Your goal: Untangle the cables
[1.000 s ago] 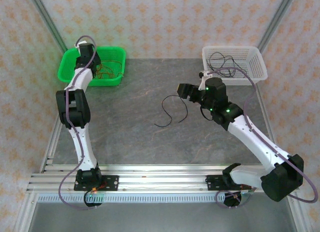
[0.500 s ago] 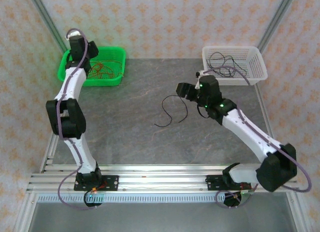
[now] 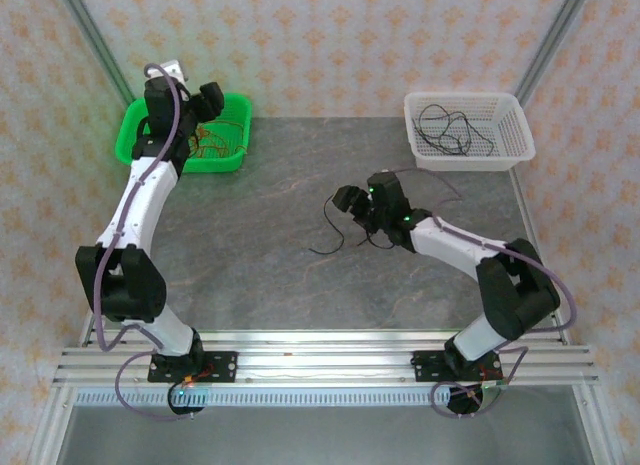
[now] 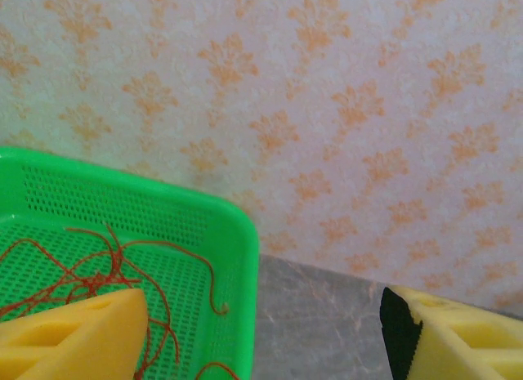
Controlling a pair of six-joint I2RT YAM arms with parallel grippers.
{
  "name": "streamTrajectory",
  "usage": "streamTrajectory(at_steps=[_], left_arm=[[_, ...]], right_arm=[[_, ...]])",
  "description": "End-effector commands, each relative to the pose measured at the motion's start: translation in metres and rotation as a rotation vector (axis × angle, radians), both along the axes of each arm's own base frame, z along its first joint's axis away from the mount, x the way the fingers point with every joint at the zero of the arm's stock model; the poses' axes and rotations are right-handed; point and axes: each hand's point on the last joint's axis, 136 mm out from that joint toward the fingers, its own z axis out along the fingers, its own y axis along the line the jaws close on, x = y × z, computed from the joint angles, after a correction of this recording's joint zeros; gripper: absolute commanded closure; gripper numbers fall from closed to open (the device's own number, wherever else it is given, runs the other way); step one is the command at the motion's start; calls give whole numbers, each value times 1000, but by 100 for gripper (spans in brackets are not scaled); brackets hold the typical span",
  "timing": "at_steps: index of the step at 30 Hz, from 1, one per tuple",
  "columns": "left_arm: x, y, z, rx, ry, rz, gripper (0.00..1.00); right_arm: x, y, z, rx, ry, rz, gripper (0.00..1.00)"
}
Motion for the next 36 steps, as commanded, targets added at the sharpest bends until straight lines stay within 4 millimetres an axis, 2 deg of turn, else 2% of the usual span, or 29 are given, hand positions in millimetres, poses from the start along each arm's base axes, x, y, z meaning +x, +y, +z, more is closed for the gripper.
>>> streamTrajectory(at_steps=[1, 8, 13, 19, 23, 24, 26, 28, 31, 36], left_arm=[[-25, -8, 9, -25, -1, -16, 24], [-64, -15, 0, -41, 0, -24, 24], [-84, -18, -5, -54, -7, -24, 24], [-101, -24, -13, -48, 6, -35, 24], [-112, -29, -18, -47, 18, -47, 24], [-114, -31, -18, -52, 16, -50, 24], [-122, -35, -21, -70, 11, -58, 24], [-130, -41, -23, -85, 0, -69, 24], [-141, -45, -31, -98, 2, -69, 24], [-156, -43, -41, -99, 17, -55, 24]], right_arm=[[17, 10, 15, 137, -29, -105, 25], [36, 10, -9, 146, -6, -222, 25], [54, 8, -21, 119, -16, -287, 29], [79, 12, -31, 64, -43, -326, 43], [88, 12, -40, 23, -45, -336, 55], [89, 12, -42, 16, -44, -336, 60], [90, 13, -45, 12, -44, -339, 78], [90, 13, -43, 15, -49, -338, 98], [90, 14, -30, 6, -84, -336, 100], [87, 7, 11, -27, -166, -325, 100]])
